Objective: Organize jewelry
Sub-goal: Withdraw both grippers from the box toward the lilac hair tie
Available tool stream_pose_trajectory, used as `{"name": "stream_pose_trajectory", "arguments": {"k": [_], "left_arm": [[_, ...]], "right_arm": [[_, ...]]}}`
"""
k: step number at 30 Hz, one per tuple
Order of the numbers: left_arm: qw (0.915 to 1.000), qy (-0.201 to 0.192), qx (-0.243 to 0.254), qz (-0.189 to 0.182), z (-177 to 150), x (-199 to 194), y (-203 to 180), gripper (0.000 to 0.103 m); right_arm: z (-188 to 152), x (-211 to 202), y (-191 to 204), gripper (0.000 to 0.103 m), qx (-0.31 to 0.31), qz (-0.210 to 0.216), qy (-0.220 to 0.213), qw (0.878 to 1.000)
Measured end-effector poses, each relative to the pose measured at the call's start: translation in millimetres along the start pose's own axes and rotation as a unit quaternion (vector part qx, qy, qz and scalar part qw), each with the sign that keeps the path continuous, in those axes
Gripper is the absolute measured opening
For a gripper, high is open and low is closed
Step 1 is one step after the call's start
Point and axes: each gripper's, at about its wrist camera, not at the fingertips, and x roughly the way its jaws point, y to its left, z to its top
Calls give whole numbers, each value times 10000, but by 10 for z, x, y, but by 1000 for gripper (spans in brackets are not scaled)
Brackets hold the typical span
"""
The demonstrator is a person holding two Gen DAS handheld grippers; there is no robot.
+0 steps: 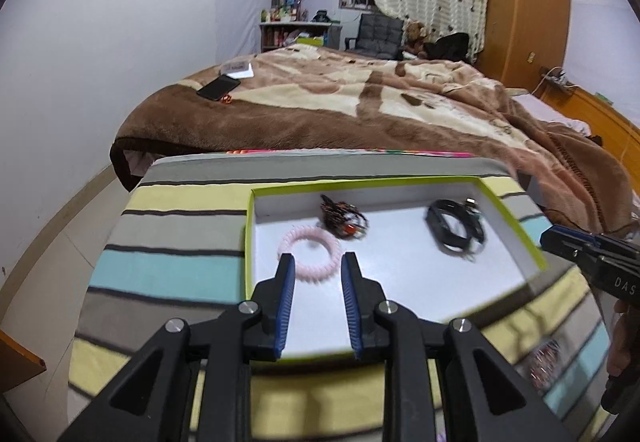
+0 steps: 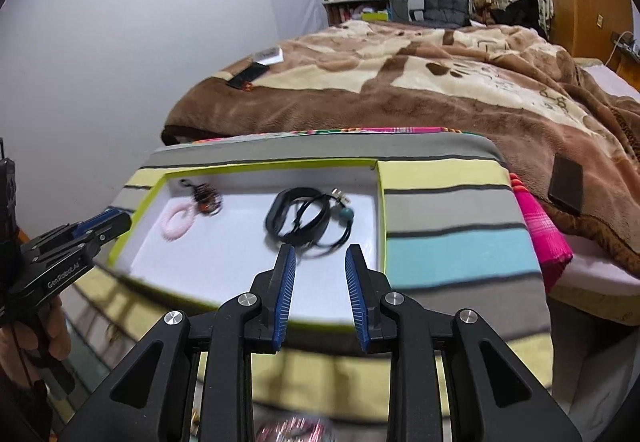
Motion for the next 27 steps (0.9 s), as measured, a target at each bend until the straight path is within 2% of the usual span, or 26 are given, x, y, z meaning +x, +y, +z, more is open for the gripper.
{"name": "stream_pose_trajectory", "arguments": {"k": [5, 12, 27], "left_arm": [[9998, -147, -49, -151, -220, -312, -75, 25], [9997, -140, 27, -216, -562, -598, -227, 25], [9991, -120, 107, -394, -1082, -985, -375, 25]], "right_arm": [[-265, -310, 89, 27, -92, 0, -177, 9998], [-670, -633, 145, 27, -44, 16, -328, 9994], [-1217, -970, 228, 27, 90, 28, -311, 9995]]}}
